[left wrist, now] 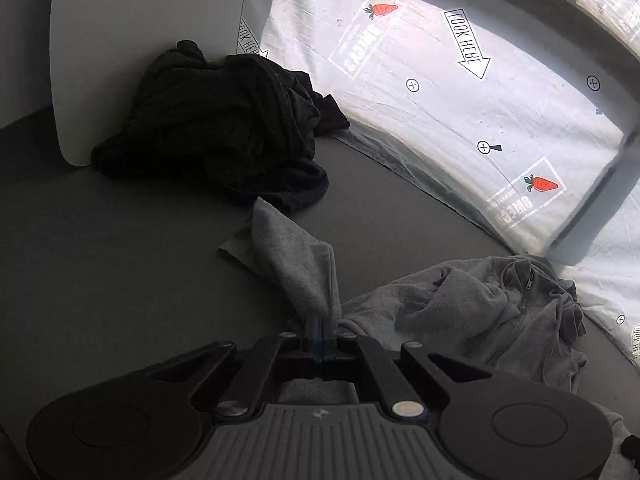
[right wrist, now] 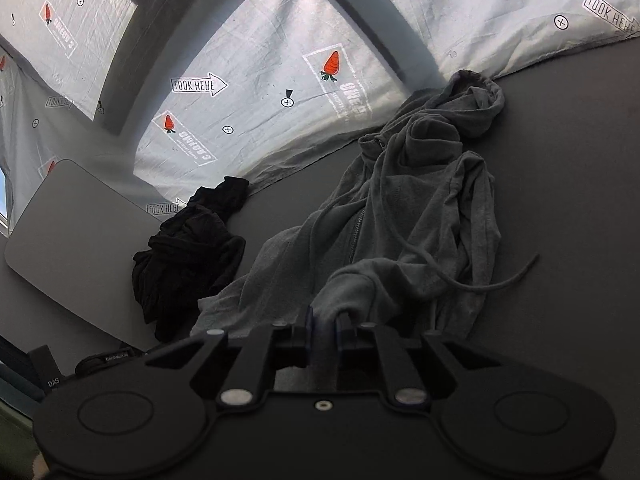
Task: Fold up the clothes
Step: 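Lay the hoodie on the table and release both grippers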
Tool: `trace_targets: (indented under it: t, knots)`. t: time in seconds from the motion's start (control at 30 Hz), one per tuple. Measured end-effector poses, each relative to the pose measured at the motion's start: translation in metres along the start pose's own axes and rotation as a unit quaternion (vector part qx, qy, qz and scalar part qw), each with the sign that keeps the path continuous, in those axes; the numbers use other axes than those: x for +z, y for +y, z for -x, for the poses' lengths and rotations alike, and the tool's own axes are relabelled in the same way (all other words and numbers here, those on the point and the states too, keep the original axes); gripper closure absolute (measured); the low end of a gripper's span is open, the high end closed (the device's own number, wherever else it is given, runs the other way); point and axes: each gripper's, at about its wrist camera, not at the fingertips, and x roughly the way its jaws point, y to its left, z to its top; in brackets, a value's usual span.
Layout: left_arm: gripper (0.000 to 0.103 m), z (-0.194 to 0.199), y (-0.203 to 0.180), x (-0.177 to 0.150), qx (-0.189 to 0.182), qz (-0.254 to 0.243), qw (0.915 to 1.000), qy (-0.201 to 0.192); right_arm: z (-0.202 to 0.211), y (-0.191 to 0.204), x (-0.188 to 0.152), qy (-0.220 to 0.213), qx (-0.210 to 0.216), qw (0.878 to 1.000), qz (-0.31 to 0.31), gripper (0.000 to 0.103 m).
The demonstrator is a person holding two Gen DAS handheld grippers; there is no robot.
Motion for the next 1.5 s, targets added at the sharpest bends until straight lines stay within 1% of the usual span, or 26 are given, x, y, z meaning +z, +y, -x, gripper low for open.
trace_targets:
  t: [0.03, 0.07, 0.13, 0.17, 0.23, 0.3, 0.37, 0.43, 0.47, 0.53, 0.63, 0.67, 0.7, 0.73, 0.8, 0.93, 1.03, 1.1, 1.17, 1.2, 1.23, 1.3, 1.33, 1.37, 1.47, 1.5]
  knots:
    - [0.103, -0.001, 0.008, -0.004, 0.005, -0.003, 0.9999, 0.011, -0.003, 0.004, -0.007, 0.005, -0.035, 0.999, 0.021, 0.070]
    - [0.103, -0.002, 0.015, -0.006, 0.000, 0.002, 0.9998, 0.021, -0.005, 0.006, -0.012, 0.010, -0.060, 0.998, 0.035, 0.070]
    - [0.103, -0.005, 0.028, -0.009, -0.010, 0.008, 0.9992, 0.038, -0.005, 0.003, -0.019, 0.013, -0.087, 0.995, 0.037, 0.070]
    - [0.103, -0.007, 0.031, -0.009, -0.016, 0.004, 0.9990, 0.043, -0.005, -0.001, -0.022, 0.014, -0.093, 0.995, 0.029, 0.069]
    - [0.099, -0.010, 0.024, -0.009, -0.018, -0.027, 0.9983, 0.048, -0.004, -0.008, -0.025, 0.014, -0.095, 0.995, 0.002, 0.068]
    - [0.086, -0.016, 0.014, -0.008, -0.017, -0.053, 0.9970, 0.054, -0.004, -0.010, -0.029, 0.012, -0.100, 0.995, -0.016, 0.067]
    - [0.083, -0.024, 0.010, -0.009, -0.023, -0.071, 0.9950, 0.066, -0.006, -0.006, -0.034, 0.014, -0.113, 0.993, -0.019, 0.066]
    - [0.078, -0.035, 0.004, -0.012, -0.028, -0.085, 0.9924, 0.085, -0.009, -0.002, -0.039, 0.016, -0.126, 0.992, -0.020, 0.066]
    - [0.073, -0.039, 0.001, -0.013, -0.028, -0.093, 0.9910, 0.092, -0.010, 0.000, -0.042, 0.017, -0.132, 0.991, -0.018, 0.066]
    - [0.070, -0.046, -0.005, -0.016, -0.031, -0.113, 0.9879, 0.102, -0.010, 0.005, -0.048, 0.020, -0.148, 0.989, -0.008, 0.065]
    - [0.063, -0.052, -0.011, -0.021, -0.036, -0.136, 0.9838, 0.111, -0.006, 0.011, -0.054, 0.019, -0.166, 0.986, 0.021, 0.063]
    - [0.058, -0.054, -0.012, -0.021, -0.035, -0.142, 0.9827, 0.113, -0.003, 0.012, -0.055, 0.017, -0.168, 0.985, 0.032, 0.061]
    - [0.050, -0.056, -0.013, -0.022, -0.034, -0.147, 0.9819, 0.114, -0.001, 0.013, -0.056, 0.016, -0.169, 0.985, 0.042, 0.060]
    - [0.047, -0.058, -0.013, -0.024, -0.030, -0.150, 0.9816, 0.114, 0.002, 0.014, -0.057, 0.016, -0.171, 0.984, 0.051, 0.059]
    - [0.036, -0.063, -0.010, -0.026, -0.022, -0.150, 0.9819, 0.114, 0.003, 0.013, -0.060, 0.024, -0.177, 0.981, 0.072, 0.058]
    - [0.034, -0.072, -0.004, -0.032, -0.018, -0.131, 0.9829, 0.128, 0.000, 0.016, -0.070, 0.053, -0.185, 0.973, 0.126, 0.056]
    - [0.030, -0.074, -0.005, -0.040, -0.012, -0.134, 0.9820, 0.133, -0.008, 0.024, -0.077, 0.073, -0.179, 0.968, 0.163, 0.054]
    - [0.028, -0.074, -0.006, -0.045, -0.007, -0.140, 0.9814, 0.131, -0.016, 0.028, -0.080, 0.078, -0.191, 0.959, 0.194, 0.054]
    - [0.026, -0.074, -0.010, -0.051, 0.001, -0.153, 0.9804, 0.124, -0.027, 0.033, -0.083, 0.080, -0.208, 0.948, 0.229, 0.054]
    - [0.024, -0.073, -0.011, -0.053, 0.006, -0.157, 0.9803, 0.121, -0.032, 0.034, -0.084, 0.082, -0.208, 0.943, 0.245, 0.054]
    - [0.023, -0.073, -0.012, -0.054, 0.010, -0.156, 0.9806, 0.118, -0.037, 0.034, -0.085, 0.085, -0.205, 0.940, 0.259, 0.055]
    - [0.021, -0.073, -0.010, -0.054, 0.017, -0.142, 0.9827, 0.117, -0.047, 0.034, -0.088, 0.091, -0.198, 0.933, 0.288, 0.066]
    - [0.020, -0.074, -0.009, -0.054, 0.018, -0.135, 0.9838, 0.117, -0.050, 0.033, -0.091, 0.091, -0.199, 0.927, 0.306, 0.090]
    - [0.020, -0.073, -0.008, -0.054, 0.019, -0.130, 0.9844, 0.117, -0.051, 0.032, -0.093, 0.089, -0.205, 0.921, 0.321, 0.098]
    - [0.016, -0.073, -0.008, -0.056, 0.028, -0.123, 0.9855, 0.113, -0.033, 0.021, -0.092, 0.057, -0.262, 0.899, 0.346, 0.099]
    - [0.015, -0.072, -0.008, -0.058, 0.032, -0.120, 0.9861, 0.111, -0.022, 0.011, -0.086, 0.041, -0.294, 0.892, 0.340, 0.099]
